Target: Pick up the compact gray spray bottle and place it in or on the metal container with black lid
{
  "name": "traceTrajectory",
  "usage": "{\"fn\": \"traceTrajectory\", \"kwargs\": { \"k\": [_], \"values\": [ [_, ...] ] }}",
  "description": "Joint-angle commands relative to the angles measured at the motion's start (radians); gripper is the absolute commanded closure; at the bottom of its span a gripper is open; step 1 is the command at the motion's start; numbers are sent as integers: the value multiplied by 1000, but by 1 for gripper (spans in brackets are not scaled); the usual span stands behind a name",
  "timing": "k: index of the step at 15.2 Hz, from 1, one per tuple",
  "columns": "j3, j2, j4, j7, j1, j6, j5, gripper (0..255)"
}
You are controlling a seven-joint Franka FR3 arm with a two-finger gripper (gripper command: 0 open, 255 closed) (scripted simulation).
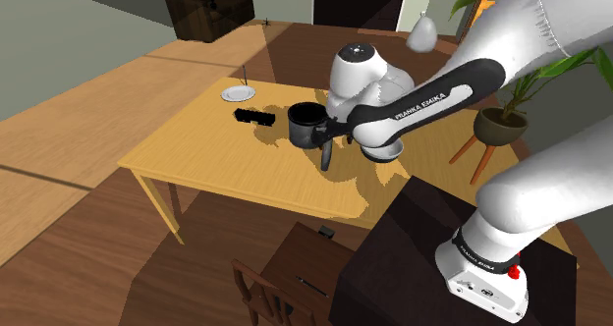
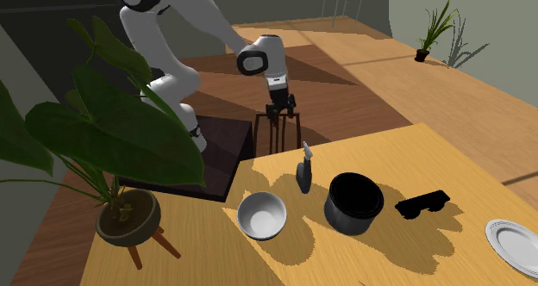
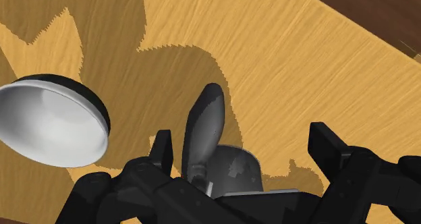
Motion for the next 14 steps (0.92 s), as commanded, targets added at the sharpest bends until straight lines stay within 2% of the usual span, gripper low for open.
{"fn": "traceTrajectory", "kwargs": {
  "k": [1, 4, 6, 8, 10, 12, 14],
  "values": [
    [83, 83, 21, 177, -108, 67, -132, 0],
    [210, 227, 85, 500, -288, 102, -427, 0],
    [247, 343, 146, 737, -357, 71, -661, 0],
    [220, 456, 210, 935, -351, 16, -850, 0],
    [168, 549, 271, 1087, -315, -37, -983, 0],
    [118, 629, 329, 1209, -281, -86, -1079, 0],
    [100, 657, 346, 1237, -271, -93, -1110, 0]
  ]
}}
